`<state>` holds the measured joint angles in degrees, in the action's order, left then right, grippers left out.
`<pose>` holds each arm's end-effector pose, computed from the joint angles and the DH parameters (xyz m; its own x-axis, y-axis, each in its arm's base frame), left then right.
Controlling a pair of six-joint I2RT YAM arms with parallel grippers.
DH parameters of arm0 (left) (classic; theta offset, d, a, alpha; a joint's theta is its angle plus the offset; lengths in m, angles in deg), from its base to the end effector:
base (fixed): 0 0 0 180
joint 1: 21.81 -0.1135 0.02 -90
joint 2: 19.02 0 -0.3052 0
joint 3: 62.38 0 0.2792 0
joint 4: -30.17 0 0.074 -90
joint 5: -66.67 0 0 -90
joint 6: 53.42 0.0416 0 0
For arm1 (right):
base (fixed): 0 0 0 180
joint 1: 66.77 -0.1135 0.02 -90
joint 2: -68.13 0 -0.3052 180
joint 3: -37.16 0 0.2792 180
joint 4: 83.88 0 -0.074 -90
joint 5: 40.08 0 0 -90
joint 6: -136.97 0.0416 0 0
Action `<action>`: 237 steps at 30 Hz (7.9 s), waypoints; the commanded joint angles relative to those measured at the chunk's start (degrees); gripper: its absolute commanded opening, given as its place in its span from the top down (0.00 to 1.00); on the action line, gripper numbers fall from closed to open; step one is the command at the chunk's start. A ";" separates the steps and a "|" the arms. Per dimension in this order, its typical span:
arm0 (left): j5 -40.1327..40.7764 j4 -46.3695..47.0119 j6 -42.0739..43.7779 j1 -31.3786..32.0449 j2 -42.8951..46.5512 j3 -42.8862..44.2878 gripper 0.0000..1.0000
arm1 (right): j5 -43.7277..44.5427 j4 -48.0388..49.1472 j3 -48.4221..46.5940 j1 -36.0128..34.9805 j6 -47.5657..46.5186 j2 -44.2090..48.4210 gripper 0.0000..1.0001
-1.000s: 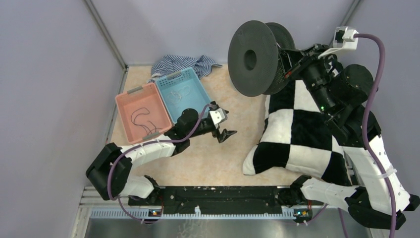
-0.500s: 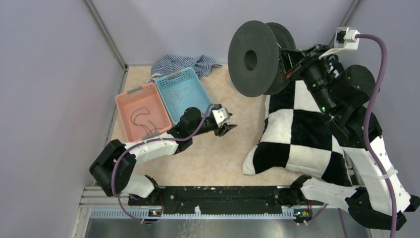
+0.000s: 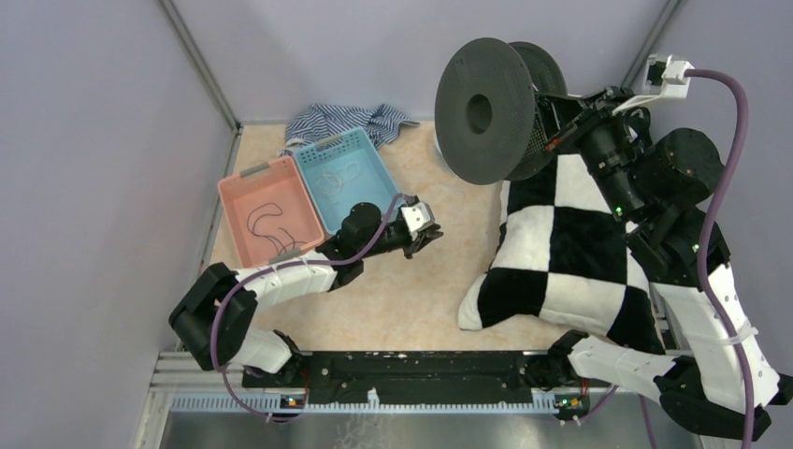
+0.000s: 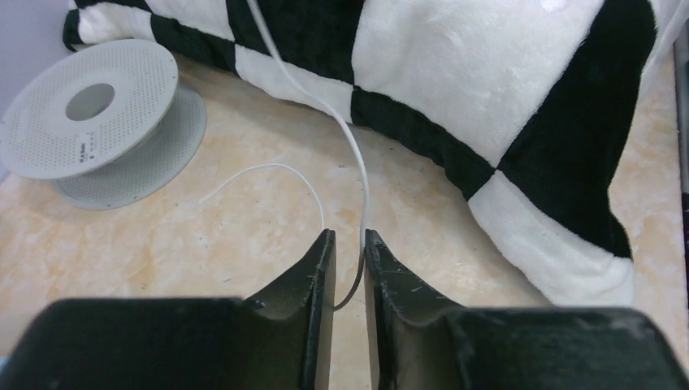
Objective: Wrap the cables
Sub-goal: Wrap the cable around the cable reel.
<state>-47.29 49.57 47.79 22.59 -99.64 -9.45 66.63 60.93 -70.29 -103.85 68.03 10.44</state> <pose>0.2228 -0.2418 0.2687 0.0791 0.1712 -0.9821 0.9288 0.3450 0.1349 0.1248 0.0793 0.6132 0.0596 0.4764 -0.8772 -0.4038 0.8151 0.4153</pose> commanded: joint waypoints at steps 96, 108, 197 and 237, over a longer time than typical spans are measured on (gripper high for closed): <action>11.94 1.57 -25.33 9.83 7.80 26.22 1.00 | -4.57 1.28 31.35 0.16 -2.05 -2.05 1.00; 10.19 4.58 -31.51 -2.06 3.79 26.02 1.00 | -9.12 -2.04 31.17 -0.21 -3.20 1.96 1.00; 3.48 -19.32 -34.44 9.56 7.54 19.52 1.00 | 5.25 7.61 19.10 -0.37 -6.14 -11.40 1.00; 16.10 -13.39 -30.23 4.98 4.45 28.84 0.92 | -7.12 0.05 27.88 -1.93 -6.03 -1.49 1.00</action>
<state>-34.79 30.86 17.82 28.03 -97.17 20.01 60.51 58.07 -41.29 -105.03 61.99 6.26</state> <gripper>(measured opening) 0.095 0.020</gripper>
